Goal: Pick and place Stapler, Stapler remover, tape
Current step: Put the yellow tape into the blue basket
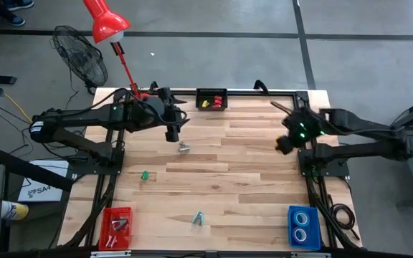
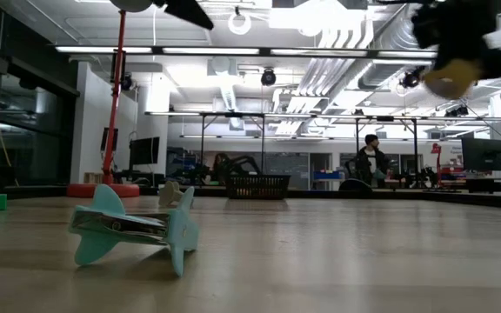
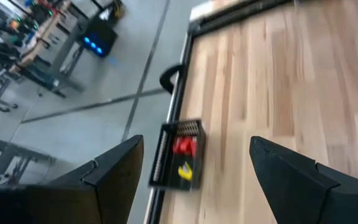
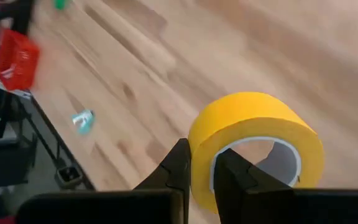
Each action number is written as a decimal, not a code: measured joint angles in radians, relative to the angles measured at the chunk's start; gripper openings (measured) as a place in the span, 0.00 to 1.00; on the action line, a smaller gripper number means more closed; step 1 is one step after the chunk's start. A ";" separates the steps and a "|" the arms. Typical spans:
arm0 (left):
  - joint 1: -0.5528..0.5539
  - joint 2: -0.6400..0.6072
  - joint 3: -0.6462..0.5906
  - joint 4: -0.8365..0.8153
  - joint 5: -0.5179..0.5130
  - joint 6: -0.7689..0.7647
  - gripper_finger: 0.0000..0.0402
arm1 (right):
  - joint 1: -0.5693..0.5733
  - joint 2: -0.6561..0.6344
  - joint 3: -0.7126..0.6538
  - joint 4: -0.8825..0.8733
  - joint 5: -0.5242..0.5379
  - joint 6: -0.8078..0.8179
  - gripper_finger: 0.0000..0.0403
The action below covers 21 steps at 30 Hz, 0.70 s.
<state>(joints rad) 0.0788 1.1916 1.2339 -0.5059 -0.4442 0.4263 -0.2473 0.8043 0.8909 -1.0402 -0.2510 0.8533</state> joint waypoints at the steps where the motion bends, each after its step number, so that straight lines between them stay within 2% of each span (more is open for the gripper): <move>1: 0.000 0.000 0.000 -0.019 -0.007 0.000 0.72 | 0.038 -0.024 0.000 -0.038 0.015 0.068 0.08; 6: 0.000 0.003 0.000 -0.086 -0.021 0.031 0.72 | 0.277 -0.080 0.000 -0.147 0.071 0.405 0.08; 11: 0.000 0.003 0.000 -0.132 -0.074 0.070 0.72 | 0.531 -0.029 0.000 -0.144 0.083 0.677 0.08; 16: 0.001 0.003 0.000 -0.157 -0.090 0.113 0.72 | 0.743 0.073 0.000 -0.128 0.003 0.841 0.08; 21: 0.000 0.003 0.000 -0.156 -0.090 0.144 0.72 | 0.934 0.180 0.000 0.014 -0.047 0.899 0.08</move>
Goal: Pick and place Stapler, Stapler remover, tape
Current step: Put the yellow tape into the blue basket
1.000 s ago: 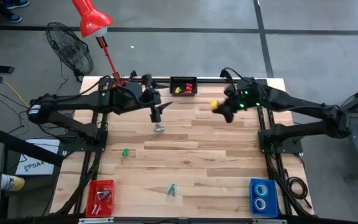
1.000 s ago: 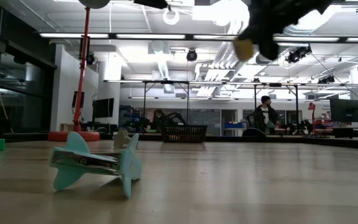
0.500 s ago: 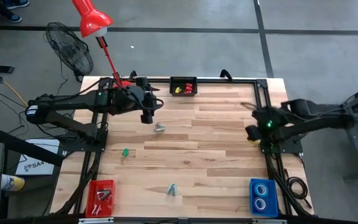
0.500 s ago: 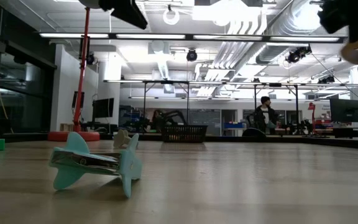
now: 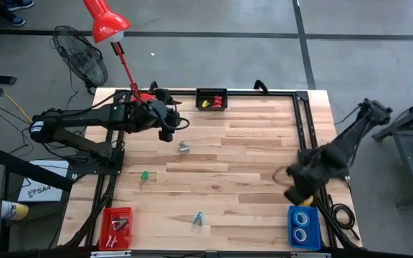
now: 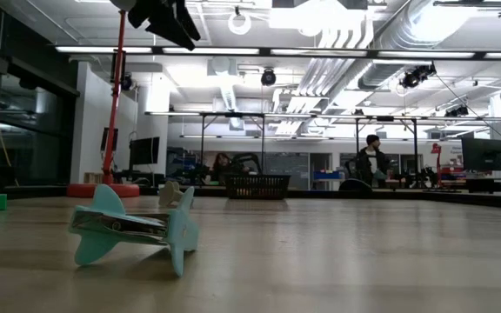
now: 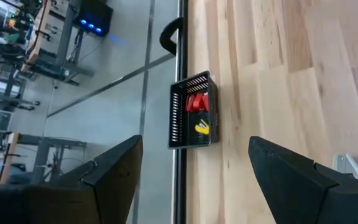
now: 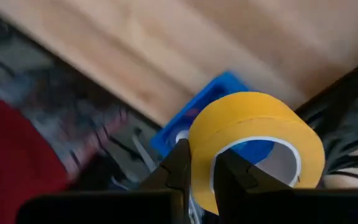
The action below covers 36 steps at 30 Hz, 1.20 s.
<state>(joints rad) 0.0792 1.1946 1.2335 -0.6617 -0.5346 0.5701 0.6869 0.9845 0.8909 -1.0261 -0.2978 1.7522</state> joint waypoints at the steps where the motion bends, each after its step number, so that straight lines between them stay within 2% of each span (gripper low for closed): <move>1: 0.000 0.000 0.000 0.000 0.000 0.005 0.72 | 0.040 0.022 0.000 0.034 0.001 0.004 0.08; 6: 0.000 0.000 0.000 0.000 0.002 0.031 0.72 | 0.207 0.148 0.000 0.199 0.016 0.003 0.08; 12: 0.000 0.000 0.000 0.010 0.028 0.032 0.72 | 0.327 0.277 0.000 0.257 0.046 0.044 0.08; 22: 0.000 0.001 0.000 0.008 0.049 0.027 0.72 | 0.358 0.409 0.000 0.369 0.069 0.043 0.08; 28: 0.000 0.001 0.000 0.008 0.049 0.024 0.72 | 0.364 0.458 0.000 0.372 0.070 0.039 0.08; 36: 0.000 0.001 0.000 0.008 0.061 0.024 0.72 | 0.363 0.463 0.000 0.382 0.056 0.058 0.31</move>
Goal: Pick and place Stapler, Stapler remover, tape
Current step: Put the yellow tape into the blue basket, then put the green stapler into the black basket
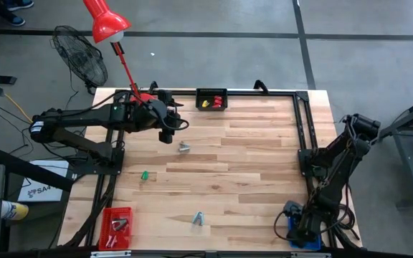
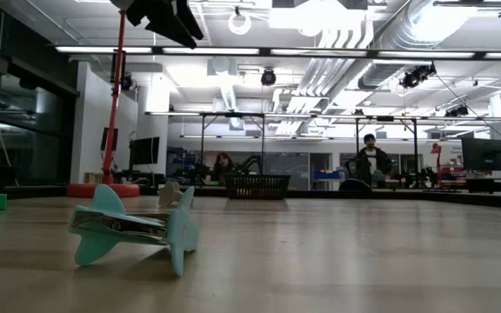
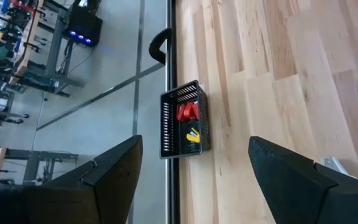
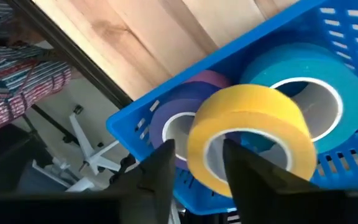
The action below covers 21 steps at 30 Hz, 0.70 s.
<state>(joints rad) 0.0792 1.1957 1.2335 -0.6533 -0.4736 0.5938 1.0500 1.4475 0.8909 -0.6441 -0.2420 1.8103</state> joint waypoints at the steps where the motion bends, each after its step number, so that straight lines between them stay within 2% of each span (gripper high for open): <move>1: 0.000 0.000 0.000 0.000 0.000 0.000 0.72 | 0.000 0.000 0.000 0.008 0.000 0.000 0.34; 5: 0.000 -0.002 0.000 0.000 0.000 0.001 0.72 | -0.004 -0.015 0.000 0.044 -0.035 0.008 0.40; 9: 0.000 -0.011 -0.001 -0.003 0.003 0.001 0.72 | -0.017 -0.091 0.000 0.043 -0.048 0.050 0.43; 16: 0.000 -0.022 -0.001 -0.005 0.004 0.003 0.72 | -0.038 -0.270 0.000 -0.038 0.049 0.095 0.43; 21: 0.000 -0.029 -0.001 -0.012 0.004 -0.019 0.72 | -0.088 -0.383 0.000 -0.177 0.143 0.010 0.43</move>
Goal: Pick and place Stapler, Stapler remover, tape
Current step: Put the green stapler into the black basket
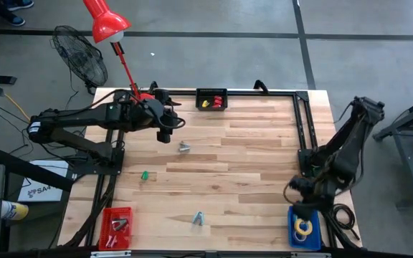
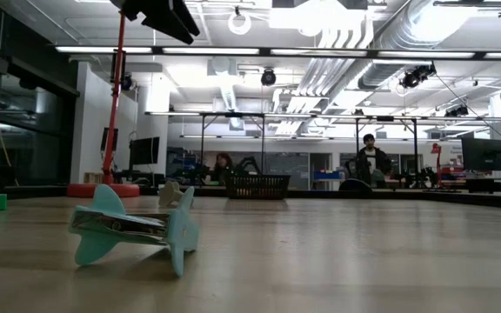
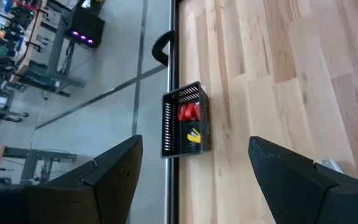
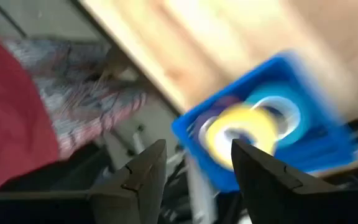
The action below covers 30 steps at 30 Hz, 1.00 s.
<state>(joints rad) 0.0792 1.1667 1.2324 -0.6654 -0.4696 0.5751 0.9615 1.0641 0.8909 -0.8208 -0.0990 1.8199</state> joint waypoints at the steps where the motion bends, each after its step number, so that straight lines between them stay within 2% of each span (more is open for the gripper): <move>1: 0.000 0.000 0.000 -0.003 0.003 -0.010 0.72 | -0.016 -0.020 0.000 -0.038 0.018 -0.029 0.43; 5: 0.000 0.000 0.000 -0.027 0.029 -0.037 0.72 | -0.103 -0.095 0.000 -0.186 0.095 -0.196 0.43; 8: 0.000 0.000 0.000 -0.039 0.063 -0.068 0.72 | -0.195 -0.135 0.000 -0.256 0.167 -0.389 0.43; 15: 0.000 0.000 0.000 -0.045 0.067 -0.218 0.72 | -0.441 -0.155 0.000 -0.282 0.329 -0.851 0.43; 24: 0.000 0.032 0.002 -0.041 0.059 -0.371 0.72 | -0.777 -0.167 0.000 -0.260 0.325 -1.266 0.43; 30: 0.000 0.077 0.002 -0.053 0.059 -0.458 0.72 | -0.974 -0.167 0.000 -0.210 0.239 -1.519 0.43</move>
<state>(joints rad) 0.0793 1.2439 1.2339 -0.7183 -0.4107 0.1169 -0.0124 0.8967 0.8909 -1.0312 0.1397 0.3013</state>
